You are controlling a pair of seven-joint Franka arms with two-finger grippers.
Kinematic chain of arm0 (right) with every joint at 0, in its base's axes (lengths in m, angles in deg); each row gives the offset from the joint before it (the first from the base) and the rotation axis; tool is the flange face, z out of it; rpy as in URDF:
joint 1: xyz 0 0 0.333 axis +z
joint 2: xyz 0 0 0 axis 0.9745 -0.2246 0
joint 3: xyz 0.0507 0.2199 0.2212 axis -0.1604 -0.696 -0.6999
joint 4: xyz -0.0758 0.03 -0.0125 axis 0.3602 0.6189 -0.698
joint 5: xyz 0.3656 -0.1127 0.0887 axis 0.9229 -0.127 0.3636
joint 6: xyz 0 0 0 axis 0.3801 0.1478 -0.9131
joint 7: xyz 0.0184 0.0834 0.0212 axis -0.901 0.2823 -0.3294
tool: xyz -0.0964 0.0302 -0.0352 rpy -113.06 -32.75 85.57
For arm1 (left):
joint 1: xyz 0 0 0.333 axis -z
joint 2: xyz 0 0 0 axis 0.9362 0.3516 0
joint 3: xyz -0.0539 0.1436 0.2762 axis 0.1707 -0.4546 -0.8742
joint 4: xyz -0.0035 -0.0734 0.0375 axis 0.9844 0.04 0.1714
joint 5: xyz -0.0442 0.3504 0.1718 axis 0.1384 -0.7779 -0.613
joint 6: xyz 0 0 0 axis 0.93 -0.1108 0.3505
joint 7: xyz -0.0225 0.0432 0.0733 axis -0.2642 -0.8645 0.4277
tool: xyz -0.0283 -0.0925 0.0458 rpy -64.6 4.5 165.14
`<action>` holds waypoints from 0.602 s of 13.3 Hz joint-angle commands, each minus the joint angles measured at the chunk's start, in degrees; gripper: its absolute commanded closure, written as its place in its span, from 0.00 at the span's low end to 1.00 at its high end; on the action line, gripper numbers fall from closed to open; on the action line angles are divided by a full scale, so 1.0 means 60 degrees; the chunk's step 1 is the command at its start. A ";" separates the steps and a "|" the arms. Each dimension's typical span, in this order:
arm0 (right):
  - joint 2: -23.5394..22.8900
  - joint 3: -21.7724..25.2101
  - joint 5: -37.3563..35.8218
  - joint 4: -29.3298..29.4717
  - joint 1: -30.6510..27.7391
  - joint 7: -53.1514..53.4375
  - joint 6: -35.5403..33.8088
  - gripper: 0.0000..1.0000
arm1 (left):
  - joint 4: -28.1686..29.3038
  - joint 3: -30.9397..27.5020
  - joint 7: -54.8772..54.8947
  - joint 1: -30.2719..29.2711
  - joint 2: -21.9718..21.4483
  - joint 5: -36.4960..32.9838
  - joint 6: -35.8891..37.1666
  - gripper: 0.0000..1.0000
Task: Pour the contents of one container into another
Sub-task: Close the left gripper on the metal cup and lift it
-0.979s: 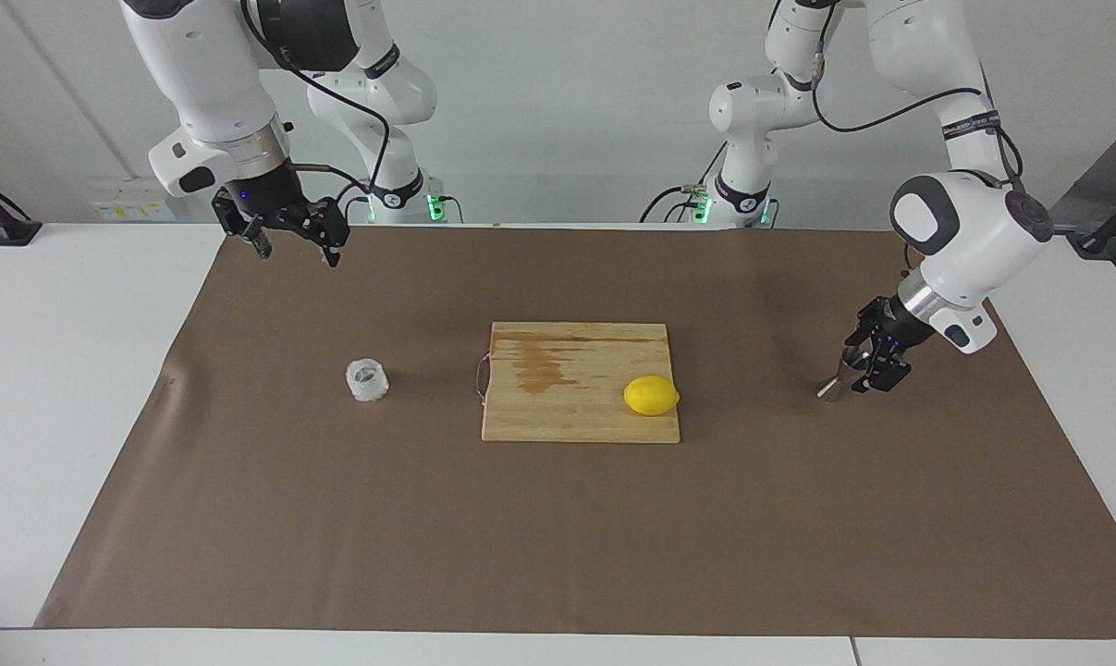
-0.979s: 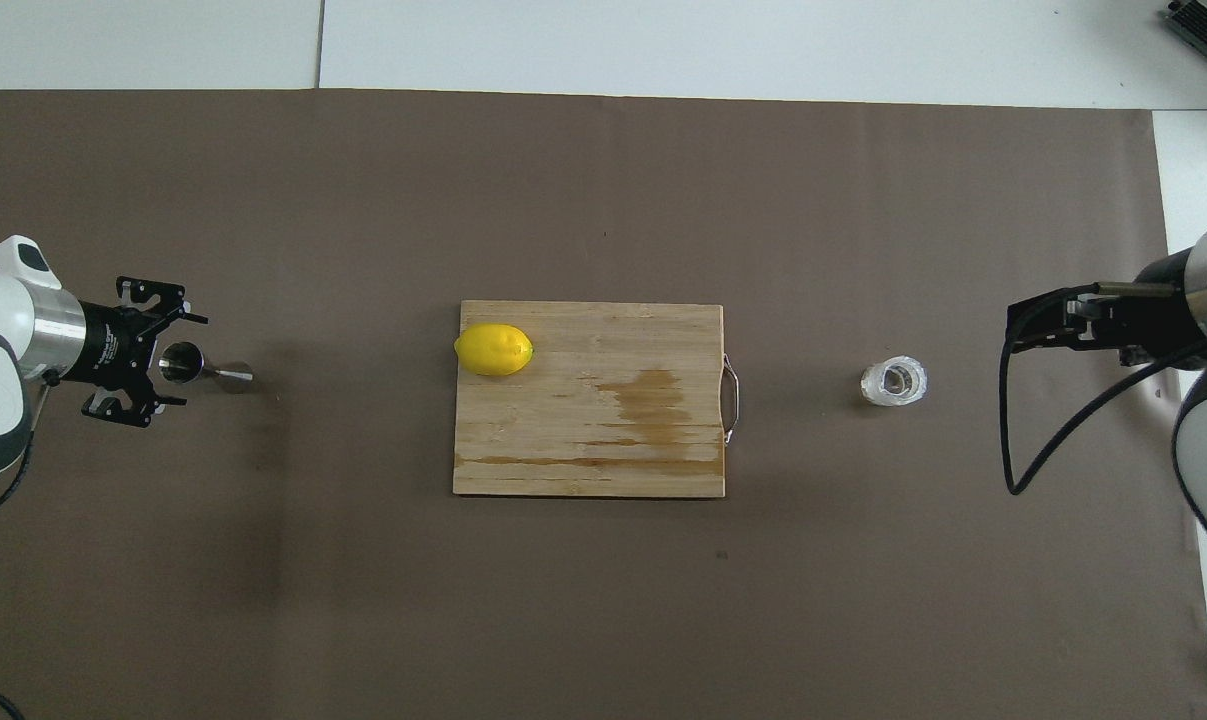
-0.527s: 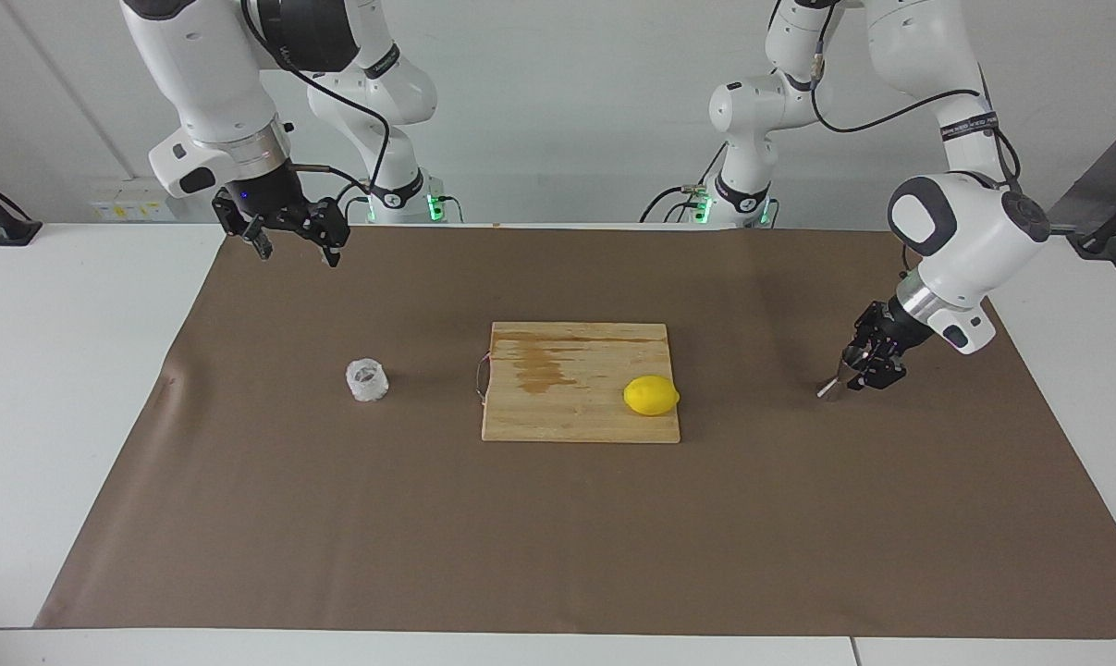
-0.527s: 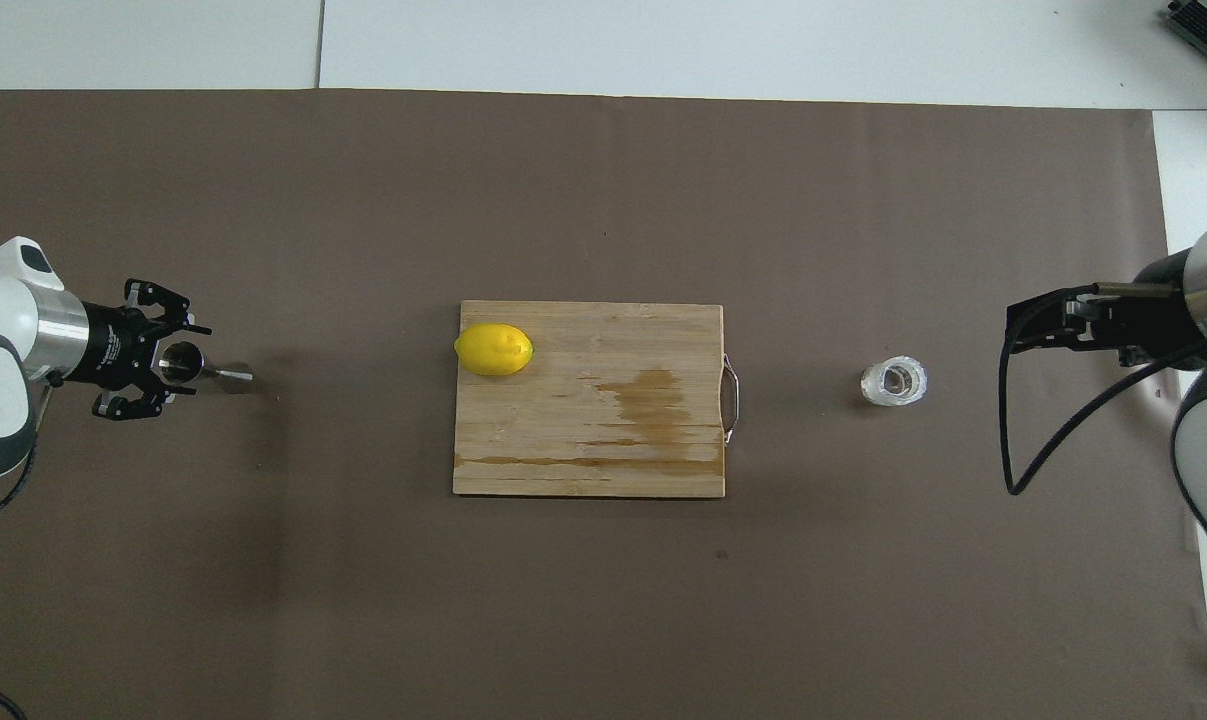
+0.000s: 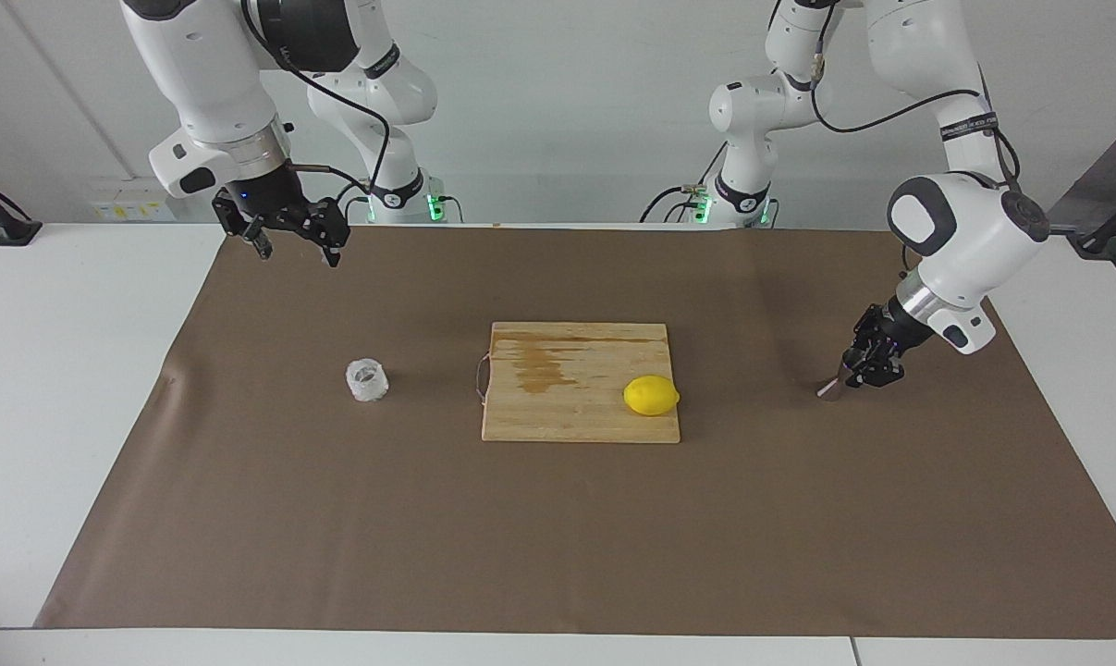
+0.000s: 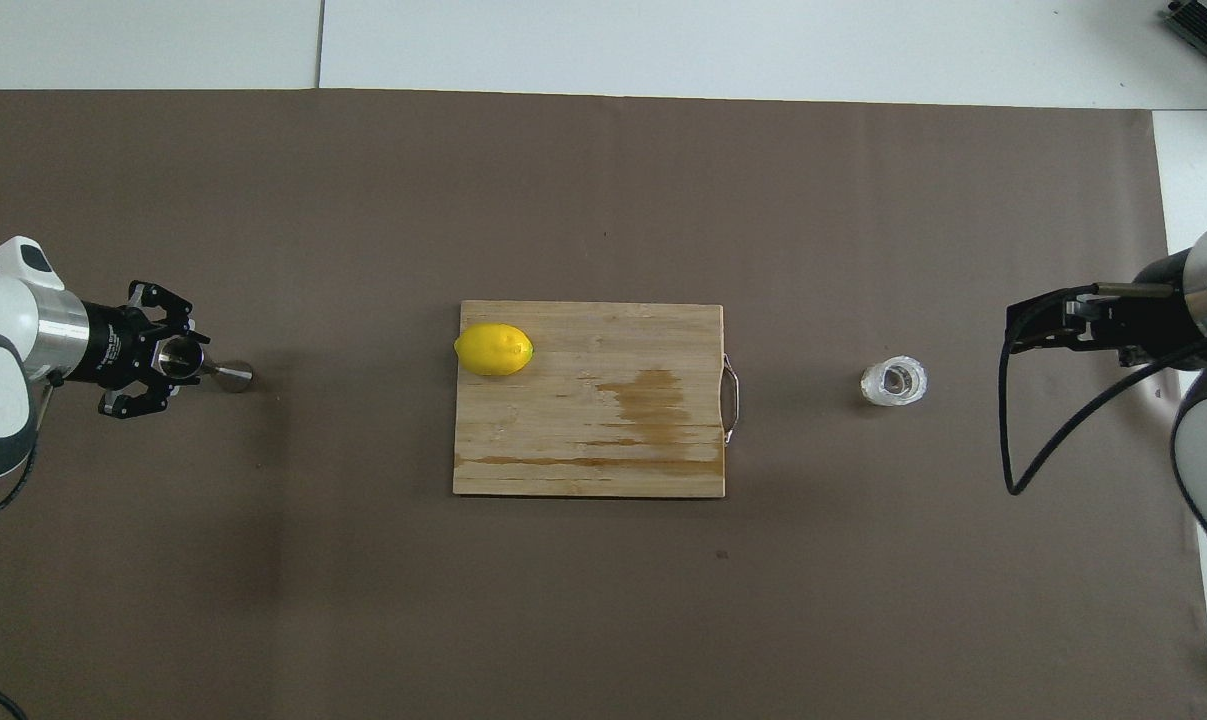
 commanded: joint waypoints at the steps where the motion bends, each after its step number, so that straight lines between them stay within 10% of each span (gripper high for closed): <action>1: 0.0049 -0.0068 0.0133 -0.0081 -0.0107 -0.0104 0.0068 0.00 | 0.0104 0.0040 0.0001 -0.0034 -0.0058 0.0168 -0.0142 0.63; 8: 0.0049 -0.0068 0.0162 -0.0081 -0.0107 -0.0075 0.0068 0.00 | -0.1901 0.0040 -0.0568 0.0375 0.0396 0.0447 0.1454 0.70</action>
